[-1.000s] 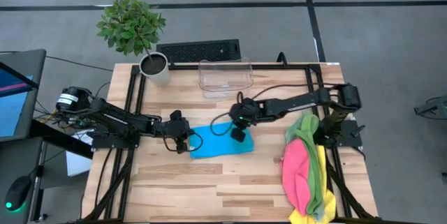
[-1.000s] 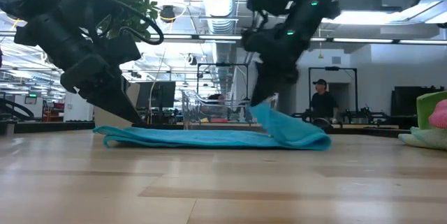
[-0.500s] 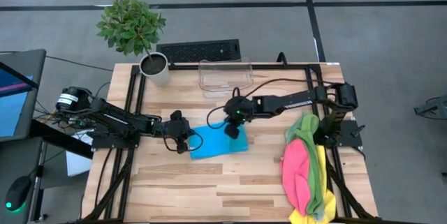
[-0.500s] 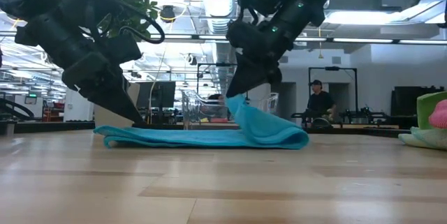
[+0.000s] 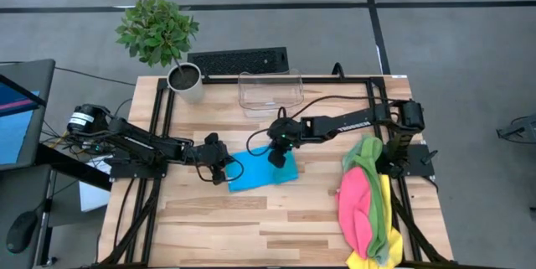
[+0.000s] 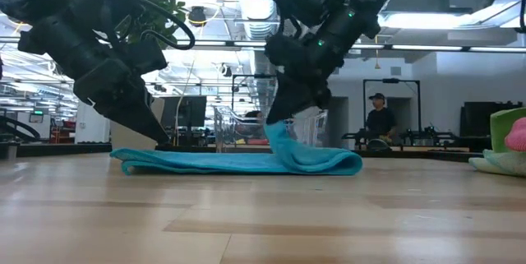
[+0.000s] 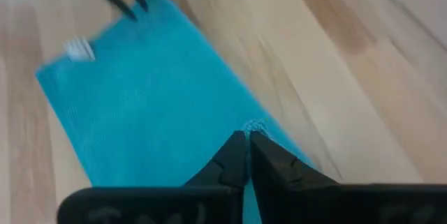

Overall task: Fold microfiber towels
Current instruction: Fold the blue microfiber towel

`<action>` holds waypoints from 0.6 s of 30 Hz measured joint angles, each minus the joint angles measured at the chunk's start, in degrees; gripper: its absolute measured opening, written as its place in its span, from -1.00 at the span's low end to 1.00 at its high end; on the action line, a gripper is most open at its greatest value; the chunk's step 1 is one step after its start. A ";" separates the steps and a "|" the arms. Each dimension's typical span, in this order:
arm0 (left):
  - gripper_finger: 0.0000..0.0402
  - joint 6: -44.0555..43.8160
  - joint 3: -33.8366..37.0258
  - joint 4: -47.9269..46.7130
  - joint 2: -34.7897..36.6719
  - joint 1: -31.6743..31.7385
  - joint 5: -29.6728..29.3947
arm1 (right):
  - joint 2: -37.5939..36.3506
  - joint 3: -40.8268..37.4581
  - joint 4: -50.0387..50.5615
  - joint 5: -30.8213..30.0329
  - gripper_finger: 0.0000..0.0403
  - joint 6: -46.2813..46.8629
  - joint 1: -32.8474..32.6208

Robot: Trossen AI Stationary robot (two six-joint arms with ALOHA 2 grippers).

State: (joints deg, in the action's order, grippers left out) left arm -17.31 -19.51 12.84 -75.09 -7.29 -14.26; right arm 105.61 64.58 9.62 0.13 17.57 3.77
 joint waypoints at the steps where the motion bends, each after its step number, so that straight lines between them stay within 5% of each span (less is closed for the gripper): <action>1: -0.81 -0.31 0.00 0.03 0.00 0.00 0.00 | 0.57 0.17 -0.72 0.01 -0.76 0.05 0.15; 18: -0.81 -1.20 0.00 0.62 0.00 -0.02 0.11 | 0.01 -0.09 -1.72 -0.41 0.06 -0.88 -0.41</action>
State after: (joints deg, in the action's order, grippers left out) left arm -18.51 -19.51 13.45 -75.09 -7.31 -14.15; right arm 105.62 64.49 7.90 -0.28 16.69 3.37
